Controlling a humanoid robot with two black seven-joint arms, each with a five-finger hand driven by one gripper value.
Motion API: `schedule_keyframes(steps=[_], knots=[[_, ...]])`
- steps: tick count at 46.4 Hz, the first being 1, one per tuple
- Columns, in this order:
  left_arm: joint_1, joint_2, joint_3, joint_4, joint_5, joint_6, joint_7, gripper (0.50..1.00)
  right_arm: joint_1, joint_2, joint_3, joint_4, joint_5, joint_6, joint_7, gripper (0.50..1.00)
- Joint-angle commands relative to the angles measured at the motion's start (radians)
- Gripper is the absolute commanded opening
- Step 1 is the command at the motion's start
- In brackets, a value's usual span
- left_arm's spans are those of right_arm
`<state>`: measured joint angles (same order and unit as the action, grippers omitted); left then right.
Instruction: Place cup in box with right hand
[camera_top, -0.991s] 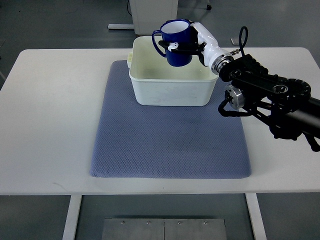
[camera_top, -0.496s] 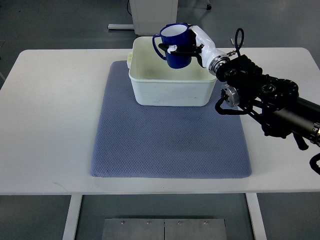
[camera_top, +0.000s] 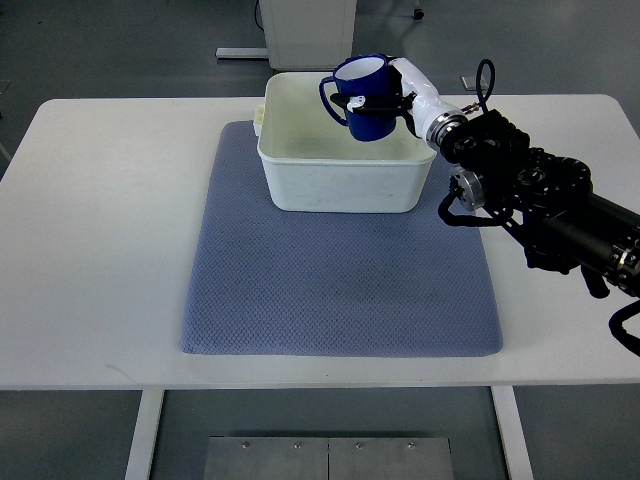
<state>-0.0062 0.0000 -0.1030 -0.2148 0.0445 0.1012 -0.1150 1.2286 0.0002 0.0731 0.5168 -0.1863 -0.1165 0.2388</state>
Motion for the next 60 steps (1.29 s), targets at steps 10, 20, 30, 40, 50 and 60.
schedule_keyframes(steps=[10,20,30,40,50,60], knots=[[0.000,0.000,-0.001,0.000,0.000,0.000,0.000,1.000,0.005,0.000,0.008,0.000,0.001,-0.002,-0.016,0.838],[0.000,0.000,0.000,0.000,0.000,0.000,0.000,1.000,0.006,0.000,0.011,0.000,0.002,-0.012,-0.018,0.991],[0.000,0.000,0.000,0.000,0.000,0.000,0.000,1.000,0.008,0.000,0.013,0.006,0.004,-0.017,-0.018,0.993],[0.000,0.000,0.000,0.000,0.000,0.000,0.000,1.000,0.011,0.000,0.011,0.034,0.011,-0.029,-0.018,0.995],[0.000,0.000,-0.001,0.000,0.000,0.000,0.000,1.000,0.011,-0.032,0.011,0.158,0.013,-0.069,-0.010,0.995],[0.000,0.000,0.000,0.000,0.000,0.000,0.000,1.000,0.012,-0.100,0.013,0.292,0.013,-0.109,-0.006,0.998]])
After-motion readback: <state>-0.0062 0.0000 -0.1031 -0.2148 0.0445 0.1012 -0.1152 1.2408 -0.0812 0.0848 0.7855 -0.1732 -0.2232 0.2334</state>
